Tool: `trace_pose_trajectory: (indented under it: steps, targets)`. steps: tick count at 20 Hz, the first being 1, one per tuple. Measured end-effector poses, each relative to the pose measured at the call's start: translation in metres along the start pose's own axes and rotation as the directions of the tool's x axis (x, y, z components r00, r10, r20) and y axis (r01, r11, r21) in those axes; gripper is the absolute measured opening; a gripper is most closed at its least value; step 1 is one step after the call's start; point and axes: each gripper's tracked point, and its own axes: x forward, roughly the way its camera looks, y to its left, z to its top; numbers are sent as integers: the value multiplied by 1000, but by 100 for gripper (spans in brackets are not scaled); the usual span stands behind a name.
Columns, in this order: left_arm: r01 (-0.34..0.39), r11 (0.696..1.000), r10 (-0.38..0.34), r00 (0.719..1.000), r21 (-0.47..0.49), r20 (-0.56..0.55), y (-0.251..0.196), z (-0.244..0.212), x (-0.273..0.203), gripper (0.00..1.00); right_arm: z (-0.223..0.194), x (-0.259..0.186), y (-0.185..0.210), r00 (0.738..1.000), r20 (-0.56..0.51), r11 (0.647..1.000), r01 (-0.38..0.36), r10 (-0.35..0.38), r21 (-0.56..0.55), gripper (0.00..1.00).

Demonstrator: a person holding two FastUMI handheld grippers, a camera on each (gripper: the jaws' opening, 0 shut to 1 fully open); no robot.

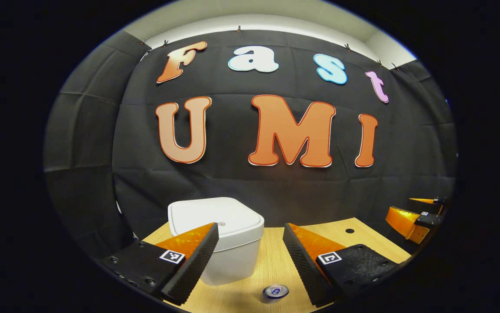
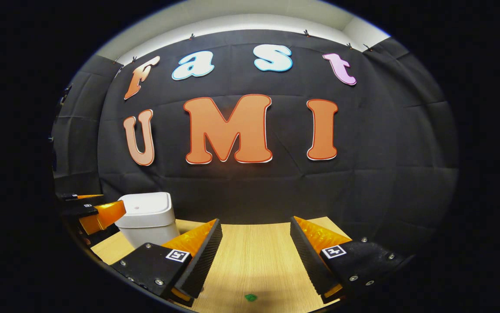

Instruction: Press the lid of the desktop garbage bin to open it, pick up the crumpled paper on the desktop and throw it into the bin, then pick up the pop can on the desktop and drop it into the bin, and finally close the garbage bin lid.

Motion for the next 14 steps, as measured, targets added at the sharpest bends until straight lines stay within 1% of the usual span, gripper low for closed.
trace_pose_trajectory:
  steps: [14]
  targets:
    - [-8, 1000, 8, 1000, -6, -5, 5, -1, 2, 95, 0, 2, -3, 1000, -1, 1000, 16, -16, 5, 94]
